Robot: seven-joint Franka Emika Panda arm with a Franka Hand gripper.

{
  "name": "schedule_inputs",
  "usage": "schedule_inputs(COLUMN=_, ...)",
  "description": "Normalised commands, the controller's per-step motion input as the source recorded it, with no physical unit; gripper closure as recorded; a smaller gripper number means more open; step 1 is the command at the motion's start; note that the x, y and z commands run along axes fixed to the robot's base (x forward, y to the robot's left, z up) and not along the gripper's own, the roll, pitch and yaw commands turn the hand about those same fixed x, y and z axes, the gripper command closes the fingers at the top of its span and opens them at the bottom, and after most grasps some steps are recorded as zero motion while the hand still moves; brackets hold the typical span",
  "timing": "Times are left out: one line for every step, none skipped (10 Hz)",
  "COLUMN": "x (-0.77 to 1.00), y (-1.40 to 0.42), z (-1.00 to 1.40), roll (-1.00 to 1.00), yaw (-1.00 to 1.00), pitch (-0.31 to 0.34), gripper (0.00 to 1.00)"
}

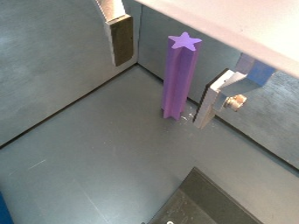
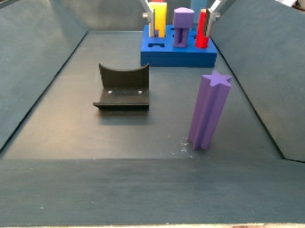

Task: Pick up the star object. Move up. Move to above the board. Insert the star object.
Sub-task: Pick up the star object.

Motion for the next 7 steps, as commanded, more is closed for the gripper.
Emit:
schedule_inputs(x=-0.45, y=0.03, z=0.00, roll=0.02, yaw=-0.11, pitch=0.000, gripper=0.00)
schedule_inputs(x=-0.79, y=0.40, z=0.00, roll=0.00, yaw=0.00, pitch=0.000, gripper=0.00)
schedule_inputs(x=-0.84, y=0.60, z=0.00, roll=0.01, yaw=0.07, pitch=0.000, gripper=0.00)
schedule_inputs(x=-0.77, y=0.60, z=0.00, roll=0.02, yaw=0.12, pitch=0.000, gripper=0.00)
schedule_inputs(x=-0.47, y=0.73, z=-0.06, roll=0.00, yaw=0.35, pitch=0.000, gripper=0.00)
schedule_inputs(x=-0.21, y=0.66, z=-0.17, roll=0.00, yaw=0.56, pitch=0.000, gripper=0.00)
schedule_inputs(x=-0.15, y=0.61, z=-0.21, roll=0.00, yaw=0.58, pitch=0.000, gripper=0.00)
